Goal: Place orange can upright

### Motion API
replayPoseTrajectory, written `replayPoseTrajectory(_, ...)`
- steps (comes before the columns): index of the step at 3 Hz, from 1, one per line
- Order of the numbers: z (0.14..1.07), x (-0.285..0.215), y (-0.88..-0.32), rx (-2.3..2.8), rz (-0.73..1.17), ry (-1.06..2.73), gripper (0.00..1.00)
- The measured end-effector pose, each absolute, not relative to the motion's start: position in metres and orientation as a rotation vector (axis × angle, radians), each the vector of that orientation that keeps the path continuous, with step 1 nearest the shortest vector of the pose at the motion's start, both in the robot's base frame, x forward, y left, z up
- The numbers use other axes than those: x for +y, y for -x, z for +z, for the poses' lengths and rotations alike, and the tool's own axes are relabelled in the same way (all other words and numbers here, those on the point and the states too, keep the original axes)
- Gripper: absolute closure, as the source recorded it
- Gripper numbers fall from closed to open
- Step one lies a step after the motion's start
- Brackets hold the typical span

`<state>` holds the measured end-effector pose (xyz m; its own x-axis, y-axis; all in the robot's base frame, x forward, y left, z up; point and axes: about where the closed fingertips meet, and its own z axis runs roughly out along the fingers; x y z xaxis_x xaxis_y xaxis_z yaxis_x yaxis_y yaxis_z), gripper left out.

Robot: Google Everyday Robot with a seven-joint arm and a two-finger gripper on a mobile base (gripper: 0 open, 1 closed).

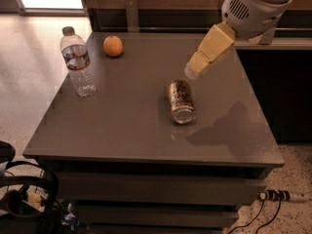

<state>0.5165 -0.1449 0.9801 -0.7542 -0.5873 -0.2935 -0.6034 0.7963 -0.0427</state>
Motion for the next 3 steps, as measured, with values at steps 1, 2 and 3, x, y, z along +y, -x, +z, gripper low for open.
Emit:
replayPoseTrajectory(1,0.98,-0.145,-0.516,2.693,0.078,0.915,0.0)
replayPoseTrajectory(2,0.971,-0.137,-0.517,2.718,0.176,0.813,0.0)
replayPoseTrajectory(3,0.956,-0.12,-0.513,2.787,0.252,0.663,0.0)
